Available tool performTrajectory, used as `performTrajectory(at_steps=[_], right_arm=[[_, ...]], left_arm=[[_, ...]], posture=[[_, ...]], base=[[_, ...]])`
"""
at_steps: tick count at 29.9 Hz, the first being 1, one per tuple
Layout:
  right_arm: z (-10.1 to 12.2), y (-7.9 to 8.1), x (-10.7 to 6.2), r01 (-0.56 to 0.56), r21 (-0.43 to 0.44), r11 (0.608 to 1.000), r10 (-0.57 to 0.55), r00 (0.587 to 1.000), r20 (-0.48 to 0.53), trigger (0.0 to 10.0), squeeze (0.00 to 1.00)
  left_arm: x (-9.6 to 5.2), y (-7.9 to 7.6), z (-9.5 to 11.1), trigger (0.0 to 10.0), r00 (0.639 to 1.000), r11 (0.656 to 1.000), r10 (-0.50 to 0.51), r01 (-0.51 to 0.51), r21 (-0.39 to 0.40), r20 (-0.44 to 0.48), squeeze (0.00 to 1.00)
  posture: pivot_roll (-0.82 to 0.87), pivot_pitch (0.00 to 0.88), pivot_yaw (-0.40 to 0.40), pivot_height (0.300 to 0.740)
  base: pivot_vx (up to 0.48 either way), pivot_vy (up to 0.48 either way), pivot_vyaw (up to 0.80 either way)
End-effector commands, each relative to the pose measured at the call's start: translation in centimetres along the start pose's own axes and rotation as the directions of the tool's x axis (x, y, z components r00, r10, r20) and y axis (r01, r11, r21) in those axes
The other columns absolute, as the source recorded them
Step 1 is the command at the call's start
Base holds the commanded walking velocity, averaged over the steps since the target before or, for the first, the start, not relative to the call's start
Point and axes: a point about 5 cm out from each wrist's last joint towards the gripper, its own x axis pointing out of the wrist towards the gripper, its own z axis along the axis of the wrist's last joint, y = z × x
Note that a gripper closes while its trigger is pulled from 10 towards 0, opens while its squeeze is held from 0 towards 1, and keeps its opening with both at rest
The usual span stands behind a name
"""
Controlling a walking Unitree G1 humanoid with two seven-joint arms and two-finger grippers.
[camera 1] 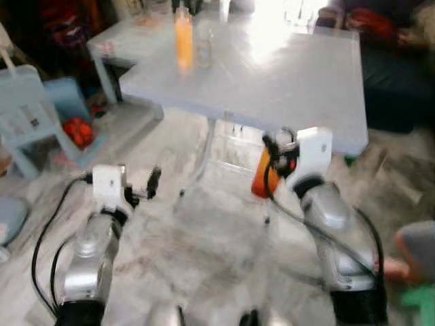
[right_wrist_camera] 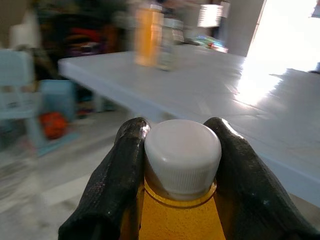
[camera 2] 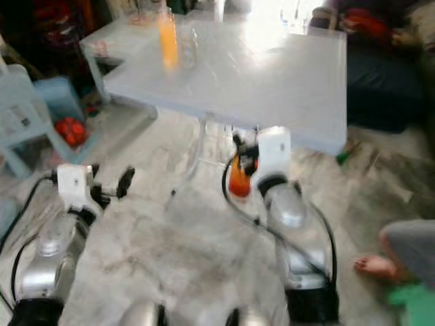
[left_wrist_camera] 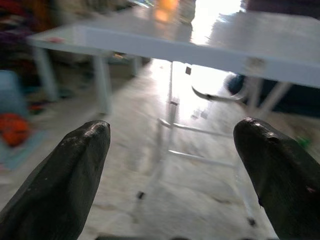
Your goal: Restocking fridge
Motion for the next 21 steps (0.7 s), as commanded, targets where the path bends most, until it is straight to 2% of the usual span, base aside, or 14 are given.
performTrajectory(at_steps=[1,14,21], right_arm=[[1.25,0.56,0.46,-0.033,-0.021,0.999,0.035,0.997,0.065,10.0,0.00],[1.22,0.92,0.74,-0.057,-0.020,0.998,0.059,0.995,0.082,10.0,0.00],[1.19,1.29,0.67,-0.084,-0.036,0.996,0.087,0.992,0.089,10.0,0.00]], left_arm=[[-0.03,0.26,-0.14,10.0,0.999,0.999,0.032,-0.032,0.004,-0.002,0.00],[-0.03,0.71,-0.34,10.0,0.996,0.995,0.094,-0.094,0.045,0.002,0.00],[0.29,0.73,-0.11,10.0,0.994,0.988,0.110,-0.112,0.105,0.025,0.00]], posture=[[0.04,0.025,-0.003,0.740],[0.05,0.030,-0.004,0.740],[0.05,0.022,-0.009,0.740]], base=[[0.000,0.000,0.80],[0.000,0.000,0.80],[0.000,0.000,0.80]])
